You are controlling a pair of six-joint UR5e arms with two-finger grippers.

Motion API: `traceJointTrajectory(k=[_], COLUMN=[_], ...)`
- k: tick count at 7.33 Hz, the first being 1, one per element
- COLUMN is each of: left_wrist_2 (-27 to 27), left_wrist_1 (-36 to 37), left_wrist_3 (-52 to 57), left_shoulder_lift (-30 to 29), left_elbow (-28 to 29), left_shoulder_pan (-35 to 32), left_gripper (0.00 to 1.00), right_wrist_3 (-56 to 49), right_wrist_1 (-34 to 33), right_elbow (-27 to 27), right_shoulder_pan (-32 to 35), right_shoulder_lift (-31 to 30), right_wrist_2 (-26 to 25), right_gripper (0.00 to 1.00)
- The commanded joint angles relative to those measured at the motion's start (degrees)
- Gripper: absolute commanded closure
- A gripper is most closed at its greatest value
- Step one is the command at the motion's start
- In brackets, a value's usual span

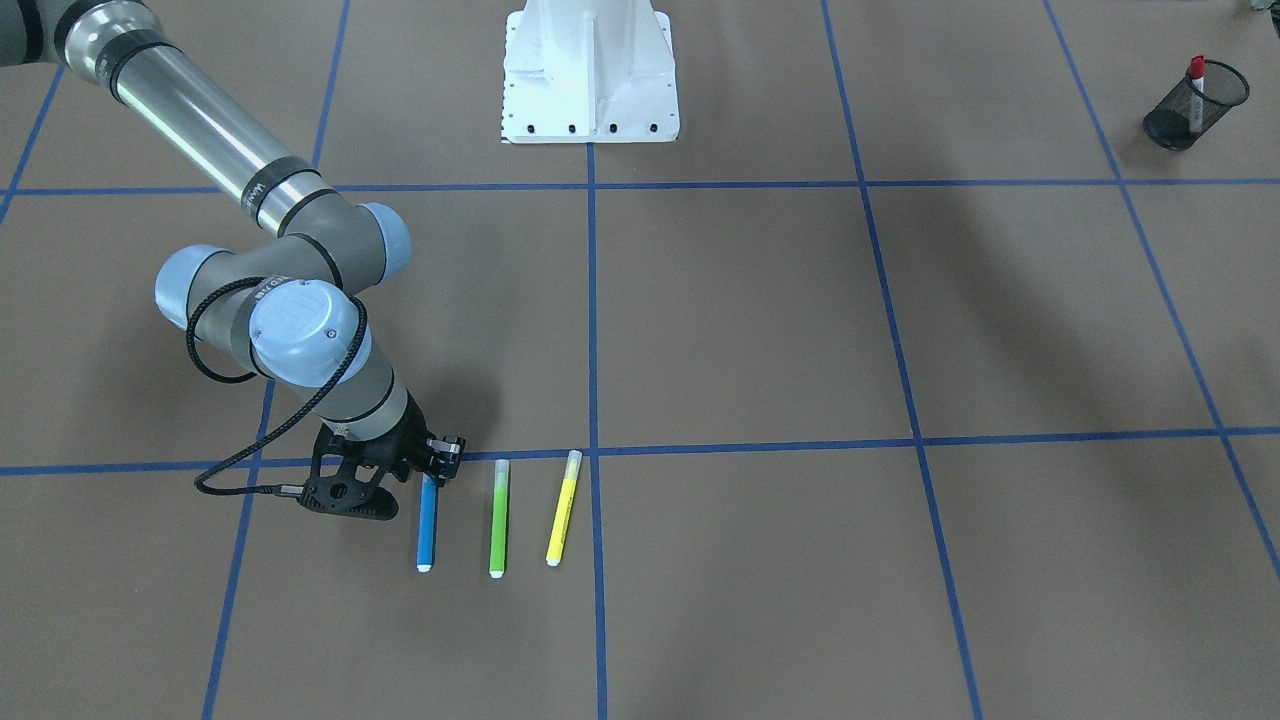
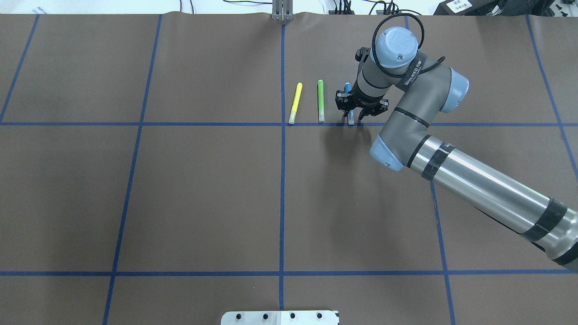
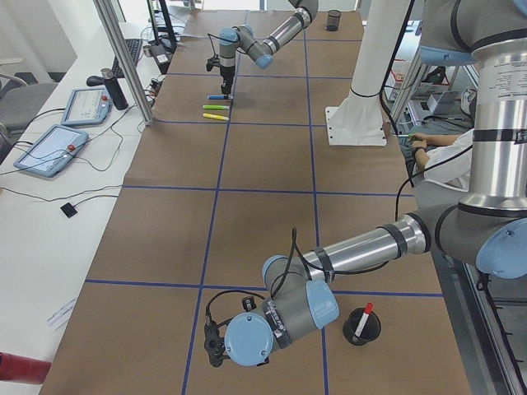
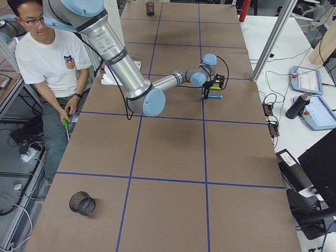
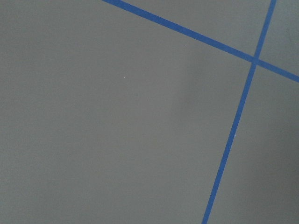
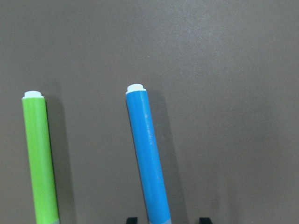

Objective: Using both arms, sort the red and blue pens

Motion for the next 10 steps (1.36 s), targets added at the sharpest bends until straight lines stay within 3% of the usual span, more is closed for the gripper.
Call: traceJointTrajectory(k=[1,3,4,5,7,8,10], left_wrist_2=[-0.1,-0.1,-0.1,-0.2,-1.2,-1.3,-2.1], left_wrist_1=[0.1,0.2,0.2,0.2,0.3,0.3,0.4], left_wrist_3=[0.0,0.0,0.0,0.0,0.0,0.0,-0.1], left_shoulder_lift=[0.0,0.1,0.1,0.1,0.1,0.1,0.1], left_elbow=[0.0,0.0,0.0,0.0,0.0,-0.1,-0.4], left_shoulder_pan=[-0.1,-0.1,-0.1,-0.1,-0.1,-0.1,-0.1], left_gripper=[0.00,0.00,0.00,0.00,0.00,0.00,0.00], right_wrist_3=[0.0,0.0,0.0,-0.1,0.0,-0.1,-0.2], right_wrist_1=[0.0,0.0,0.0,0.1,0.0,0.1,-1.0], right_elbow=[-0.1,-0.1,-0.1,0.0,0.0,0.9,4.6], right_shoulder_pan=[-0.2,-0.9,-0.9,-0.9,-0.8,0.3,6.9], right_shoulder_lift=[-0.1,0.0,0.0,0.0,-0.1,-0.2,-3.8], right_wrist_2=[0.0,0.0,0.0,0.1,0.4,3.1,14.4], right_gripper=[0.51,0.54,0.81,1.00,1.00,1.00,1.00])
